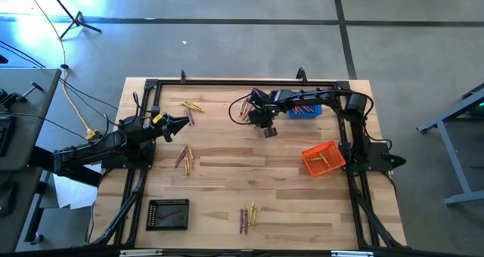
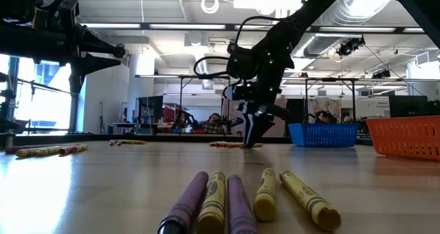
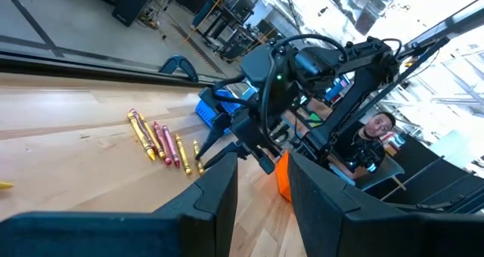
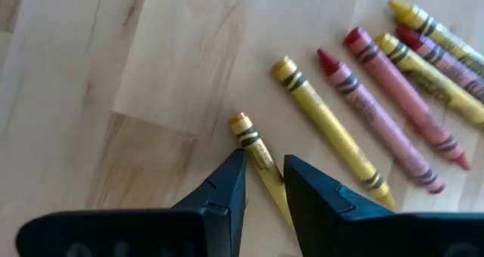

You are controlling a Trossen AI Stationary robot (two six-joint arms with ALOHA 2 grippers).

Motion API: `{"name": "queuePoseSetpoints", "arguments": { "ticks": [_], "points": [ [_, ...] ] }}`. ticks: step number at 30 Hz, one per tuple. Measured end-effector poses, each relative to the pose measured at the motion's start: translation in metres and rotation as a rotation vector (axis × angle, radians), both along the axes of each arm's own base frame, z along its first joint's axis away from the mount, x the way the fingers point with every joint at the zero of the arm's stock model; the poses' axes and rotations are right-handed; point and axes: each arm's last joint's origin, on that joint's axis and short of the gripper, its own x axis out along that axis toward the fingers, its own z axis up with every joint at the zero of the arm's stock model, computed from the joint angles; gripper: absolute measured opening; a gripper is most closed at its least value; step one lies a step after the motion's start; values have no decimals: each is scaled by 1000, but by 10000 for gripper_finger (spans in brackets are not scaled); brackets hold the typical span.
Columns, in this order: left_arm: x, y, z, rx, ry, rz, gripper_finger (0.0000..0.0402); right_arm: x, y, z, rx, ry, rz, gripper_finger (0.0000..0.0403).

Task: Sort crayons
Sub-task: Put the yellow crayon into the orange basket

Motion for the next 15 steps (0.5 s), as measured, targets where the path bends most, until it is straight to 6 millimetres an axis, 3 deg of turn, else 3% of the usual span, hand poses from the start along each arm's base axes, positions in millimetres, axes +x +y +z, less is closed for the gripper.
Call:
{"name": "queuePoseSetpoints", "arguments": {
  "ticks": [6, 15],
  "points": [
    [0, 0, 0, 0, 0, 0, 106, 1, 0, -9, 78, 11, -63, 82],
    [0, 0, 0, 0, 0, 0, 106, -1, -3, -17, 251, 24, -342, 82]
  ]
}}
